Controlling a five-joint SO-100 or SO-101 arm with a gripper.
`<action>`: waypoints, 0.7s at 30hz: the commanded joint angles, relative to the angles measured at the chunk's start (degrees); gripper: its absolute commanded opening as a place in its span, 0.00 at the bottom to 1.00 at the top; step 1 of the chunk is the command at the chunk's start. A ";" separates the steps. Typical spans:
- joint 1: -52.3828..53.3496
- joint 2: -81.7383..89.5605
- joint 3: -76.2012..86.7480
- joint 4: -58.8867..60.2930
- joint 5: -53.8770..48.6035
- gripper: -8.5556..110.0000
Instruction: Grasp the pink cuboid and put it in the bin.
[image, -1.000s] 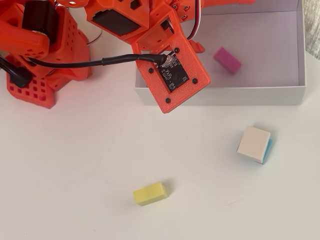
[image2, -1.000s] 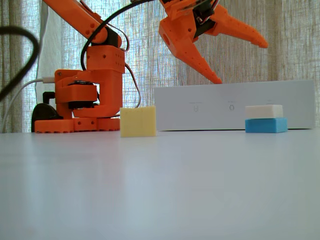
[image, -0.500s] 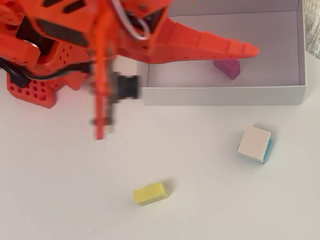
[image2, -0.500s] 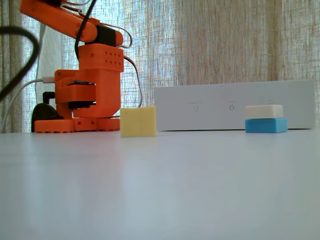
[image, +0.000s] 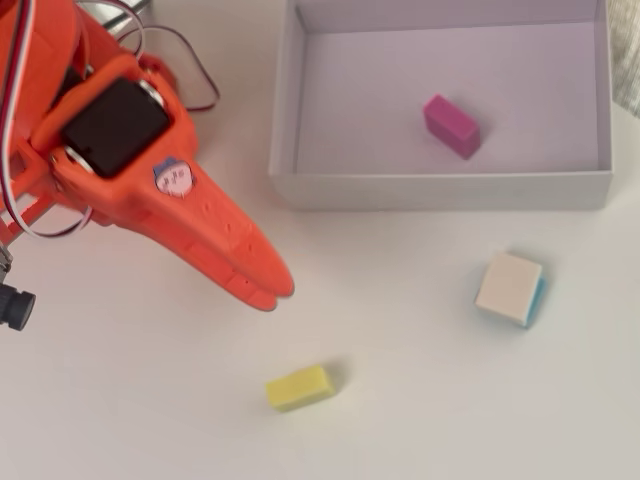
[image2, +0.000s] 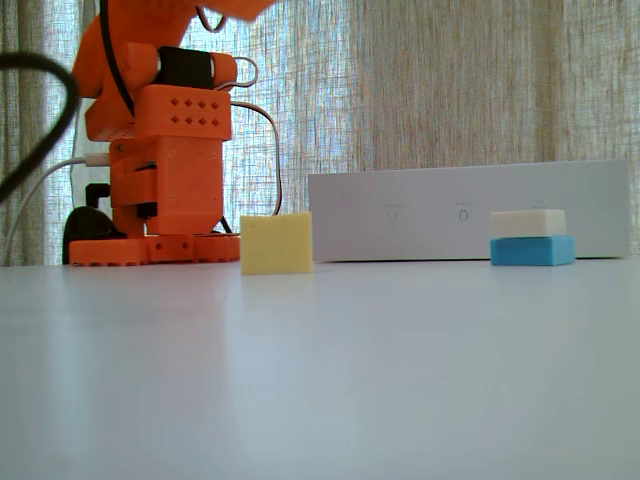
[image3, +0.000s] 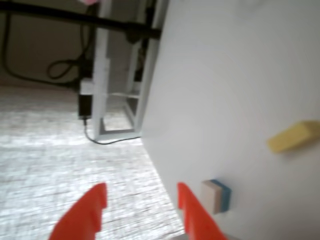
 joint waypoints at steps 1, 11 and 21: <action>0.26 0.70 1.23 8.44 0.70 0.16; 0.97 0.70 7.65 16.35 -0.97 0.00; 1.41 0.70 7.73 16.26 -1.14 0.00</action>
